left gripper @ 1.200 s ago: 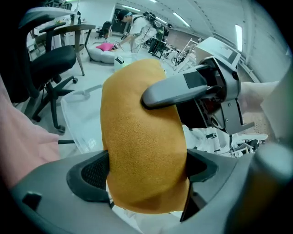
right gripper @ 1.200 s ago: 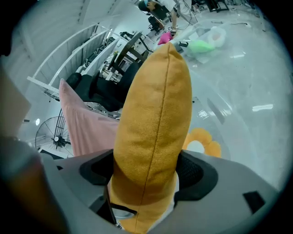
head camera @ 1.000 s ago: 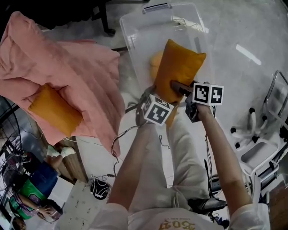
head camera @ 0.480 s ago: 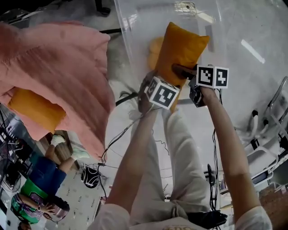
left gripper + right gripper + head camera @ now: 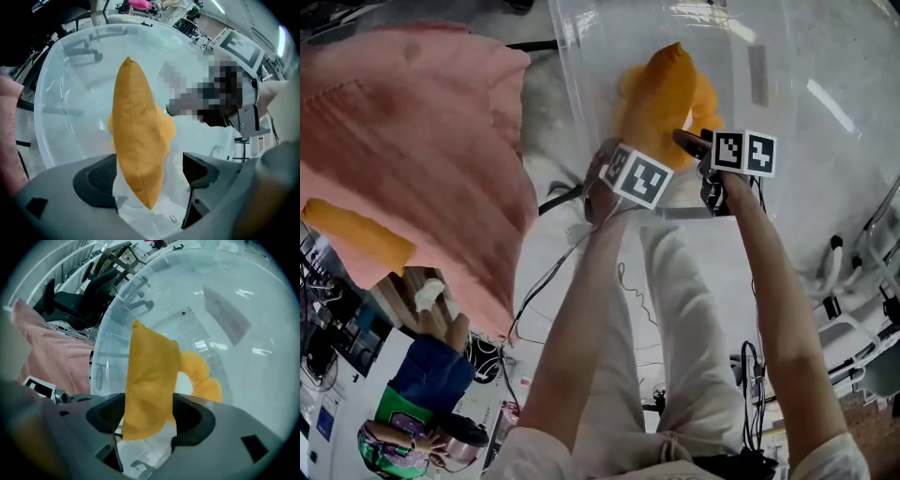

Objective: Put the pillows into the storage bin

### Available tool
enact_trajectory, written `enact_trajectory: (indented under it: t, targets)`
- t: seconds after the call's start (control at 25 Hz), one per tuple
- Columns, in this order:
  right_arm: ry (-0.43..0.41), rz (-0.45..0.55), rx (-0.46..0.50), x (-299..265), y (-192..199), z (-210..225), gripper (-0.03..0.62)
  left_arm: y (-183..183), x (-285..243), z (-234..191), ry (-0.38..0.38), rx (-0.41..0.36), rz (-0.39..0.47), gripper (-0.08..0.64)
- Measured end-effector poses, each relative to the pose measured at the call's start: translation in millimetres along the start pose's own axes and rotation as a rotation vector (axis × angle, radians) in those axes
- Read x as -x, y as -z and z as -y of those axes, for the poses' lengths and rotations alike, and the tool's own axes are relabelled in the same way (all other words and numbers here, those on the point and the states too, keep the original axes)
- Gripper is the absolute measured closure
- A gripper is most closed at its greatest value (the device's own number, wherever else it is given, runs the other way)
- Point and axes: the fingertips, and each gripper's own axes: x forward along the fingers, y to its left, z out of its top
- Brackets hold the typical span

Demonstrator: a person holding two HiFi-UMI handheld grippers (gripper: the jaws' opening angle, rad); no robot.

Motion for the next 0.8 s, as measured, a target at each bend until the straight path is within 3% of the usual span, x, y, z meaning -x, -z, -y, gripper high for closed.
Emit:
enact_trajectory:
  t: [0.24,0.44,0.8]
  targets:
    - [0.009,0.028,0.033,20,2,-7,0.245,-6,19,1,-0.010,0.005,0.062,0.100]
    - [-0.028,0.112,-0.003,43,-8,-27,0.225,-27,44,10,0.029,0.038,0.132,0.095]
    - [-0.157,0.281,-0.028,122,-20,-112,0.213,-43,128,24,0.045,0.090,0.256,0.095]
